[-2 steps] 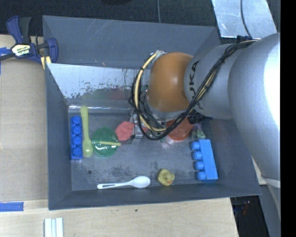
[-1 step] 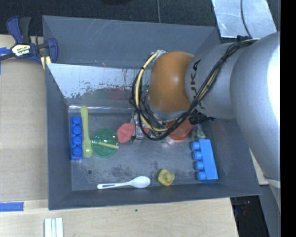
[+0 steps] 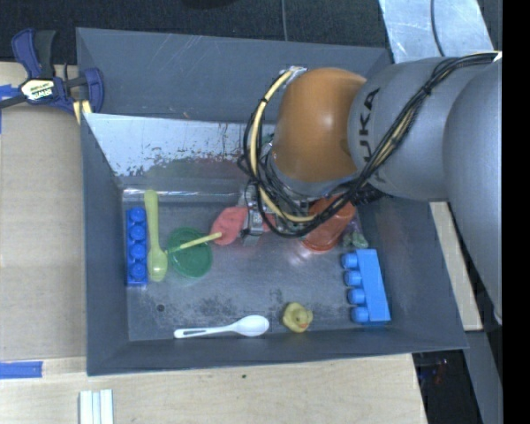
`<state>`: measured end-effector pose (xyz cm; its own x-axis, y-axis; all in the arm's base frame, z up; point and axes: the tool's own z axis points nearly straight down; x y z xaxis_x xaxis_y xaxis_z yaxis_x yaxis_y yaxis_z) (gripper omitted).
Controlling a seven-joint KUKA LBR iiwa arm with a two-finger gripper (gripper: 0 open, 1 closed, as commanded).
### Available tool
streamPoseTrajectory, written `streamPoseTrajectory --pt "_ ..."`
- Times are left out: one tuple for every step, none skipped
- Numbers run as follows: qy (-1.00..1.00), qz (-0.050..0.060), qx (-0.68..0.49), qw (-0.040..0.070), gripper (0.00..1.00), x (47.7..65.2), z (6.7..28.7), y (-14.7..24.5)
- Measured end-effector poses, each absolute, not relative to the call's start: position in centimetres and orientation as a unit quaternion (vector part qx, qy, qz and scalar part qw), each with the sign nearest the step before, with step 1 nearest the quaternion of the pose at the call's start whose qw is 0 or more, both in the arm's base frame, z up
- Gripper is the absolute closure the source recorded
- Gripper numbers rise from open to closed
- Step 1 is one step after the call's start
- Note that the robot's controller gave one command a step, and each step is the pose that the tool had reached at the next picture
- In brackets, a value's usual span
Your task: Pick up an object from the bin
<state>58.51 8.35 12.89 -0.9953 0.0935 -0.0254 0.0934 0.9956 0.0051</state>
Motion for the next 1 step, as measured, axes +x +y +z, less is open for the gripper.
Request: streamPoseTrajectory --pt "0.999 0.001 0.048 0.007 1.0 59.69 18.01 8.7"
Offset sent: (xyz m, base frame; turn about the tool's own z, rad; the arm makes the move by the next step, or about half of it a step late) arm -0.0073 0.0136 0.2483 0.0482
